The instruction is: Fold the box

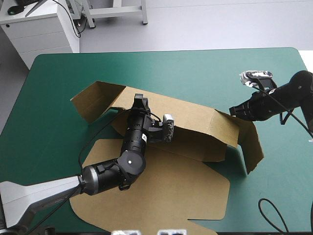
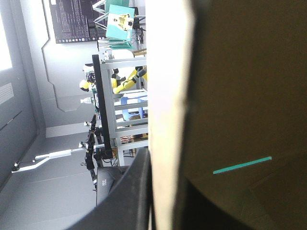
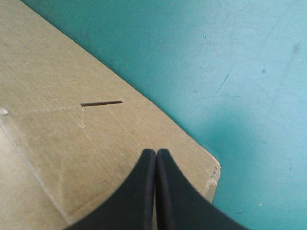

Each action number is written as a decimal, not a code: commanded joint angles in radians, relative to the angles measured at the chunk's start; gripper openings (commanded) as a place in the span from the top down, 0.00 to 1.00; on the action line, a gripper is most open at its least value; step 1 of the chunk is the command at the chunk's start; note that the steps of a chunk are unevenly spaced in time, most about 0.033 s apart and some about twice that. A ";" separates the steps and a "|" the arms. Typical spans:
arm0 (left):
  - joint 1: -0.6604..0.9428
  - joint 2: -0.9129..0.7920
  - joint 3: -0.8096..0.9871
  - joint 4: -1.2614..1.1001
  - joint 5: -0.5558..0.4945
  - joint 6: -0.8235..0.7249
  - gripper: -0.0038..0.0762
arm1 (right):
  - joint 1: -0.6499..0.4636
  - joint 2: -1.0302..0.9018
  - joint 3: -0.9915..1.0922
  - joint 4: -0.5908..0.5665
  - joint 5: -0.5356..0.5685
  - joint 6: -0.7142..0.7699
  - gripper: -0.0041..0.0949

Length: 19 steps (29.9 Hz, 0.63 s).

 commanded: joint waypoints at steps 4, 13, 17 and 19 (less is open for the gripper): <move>0.002 -0.041 -0.033 0.097 0.039 -0.012 0.96 | -0.003 -0.096 0.065 0.015 -0.018 -0.001 0.97; 0.002 0.001 -0.033 0.095 0.046 -0.012 0.96 | -0.003 -0.192 0.133 0.011 -0.044 -0.001 0.97; 0.002 0.006 -0.033 0.095 0.045 -0.012 0.96 | -0.003 -0.205 0.182 0.011 -0.058 -0.001 0.97; 0.002 0.006 -0.033 0.095 0.047 -0.012 0.96 | -0.003 -0.214 0.216 0.019 -0.068 -0.001 0.97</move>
